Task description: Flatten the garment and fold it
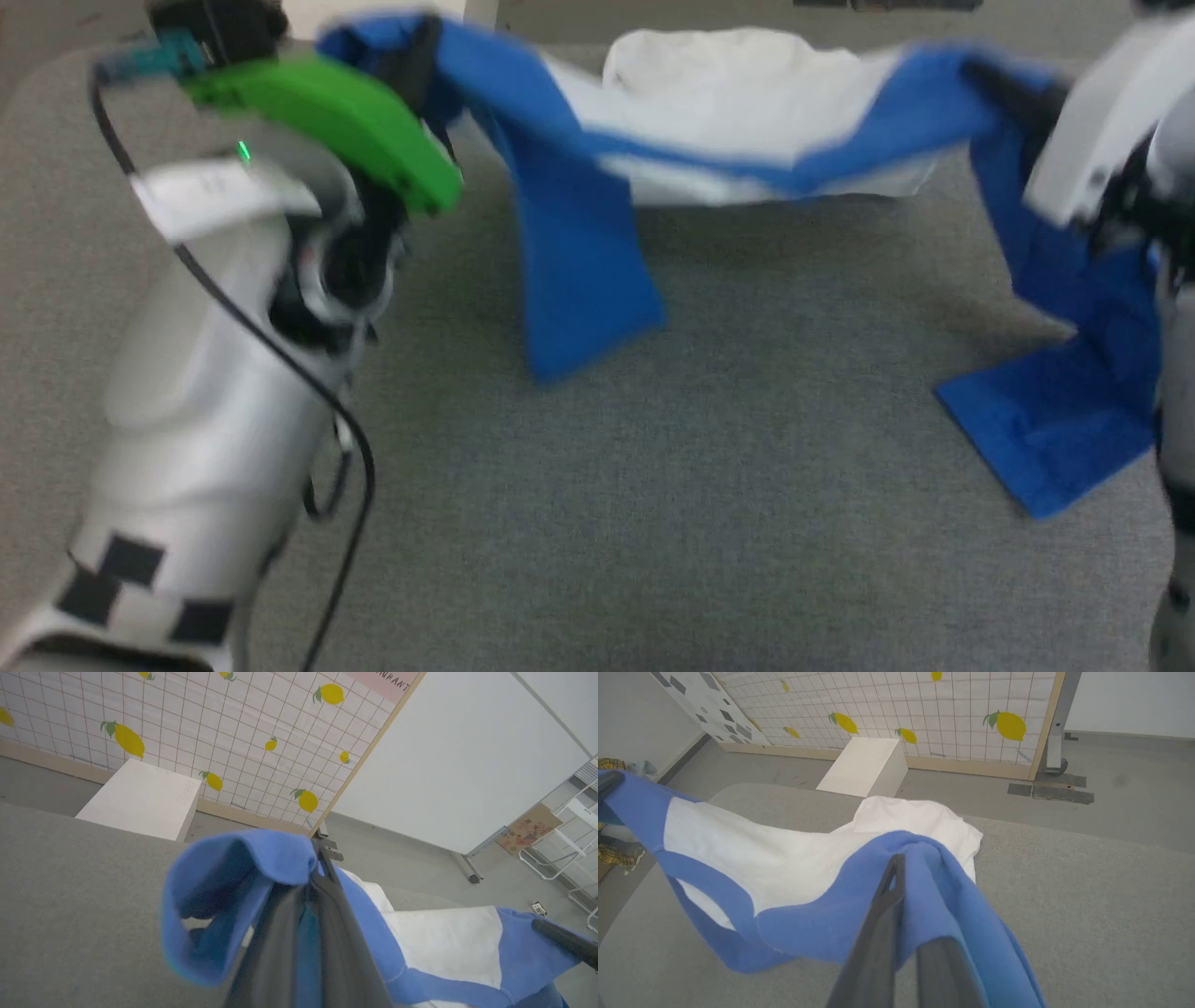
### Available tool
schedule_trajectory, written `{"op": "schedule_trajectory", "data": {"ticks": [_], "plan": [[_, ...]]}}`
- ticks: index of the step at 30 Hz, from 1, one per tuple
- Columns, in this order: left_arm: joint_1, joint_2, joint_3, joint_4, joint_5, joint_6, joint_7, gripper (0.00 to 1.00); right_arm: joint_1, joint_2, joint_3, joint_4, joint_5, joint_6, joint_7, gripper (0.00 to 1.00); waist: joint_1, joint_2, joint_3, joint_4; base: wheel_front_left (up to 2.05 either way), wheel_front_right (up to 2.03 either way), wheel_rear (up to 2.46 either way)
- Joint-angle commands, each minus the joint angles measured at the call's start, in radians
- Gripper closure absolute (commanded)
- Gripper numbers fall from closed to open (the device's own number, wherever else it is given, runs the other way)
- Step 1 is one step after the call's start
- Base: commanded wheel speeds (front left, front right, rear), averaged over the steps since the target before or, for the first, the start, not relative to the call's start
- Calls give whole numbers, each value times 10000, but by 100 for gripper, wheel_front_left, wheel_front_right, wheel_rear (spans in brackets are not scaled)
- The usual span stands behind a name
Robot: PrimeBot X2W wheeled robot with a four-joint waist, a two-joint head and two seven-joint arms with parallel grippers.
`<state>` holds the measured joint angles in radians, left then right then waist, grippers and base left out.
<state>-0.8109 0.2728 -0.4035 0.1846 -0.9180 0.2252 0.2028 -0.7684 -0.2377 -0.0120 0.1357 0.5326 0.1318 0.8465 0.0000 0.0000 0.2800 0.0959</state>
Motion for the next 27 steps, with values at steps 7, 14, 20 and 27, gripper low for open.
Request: {"op": "schedule_trajectory", "data": {"ticks": [7, 14, 20, 27], "plan": [[-3914, 373, 284, 2136, 1044, 151, -304, 100, -4437, 880, -278, 2083, -1441, -11, -1128, 100, 0, 0, 1769, -529, 0, 0, 0], [-6392, 644, 609, 2983, 1936, 128, -1831, 100, -7119, 1150, -205, 3352, -2386, -11, -3252, 100, 0, 0, 2381, -718, 0, 0, 0], [-7129, 626, 798, 3404, 2033, -26, -2581, 100, -8107, 969, -59, 4058, -2505, -11, -4834, 100, 0, 0, 2619, -639, 0, 0, 0], [-6461, 438, 650, 4288, 1687, -444, -2424, 100, -7465, 723, 678, 4770, -1710, -11, -5040, 100, 0, 0, 2519, -539, 0, 0, 0]]}}
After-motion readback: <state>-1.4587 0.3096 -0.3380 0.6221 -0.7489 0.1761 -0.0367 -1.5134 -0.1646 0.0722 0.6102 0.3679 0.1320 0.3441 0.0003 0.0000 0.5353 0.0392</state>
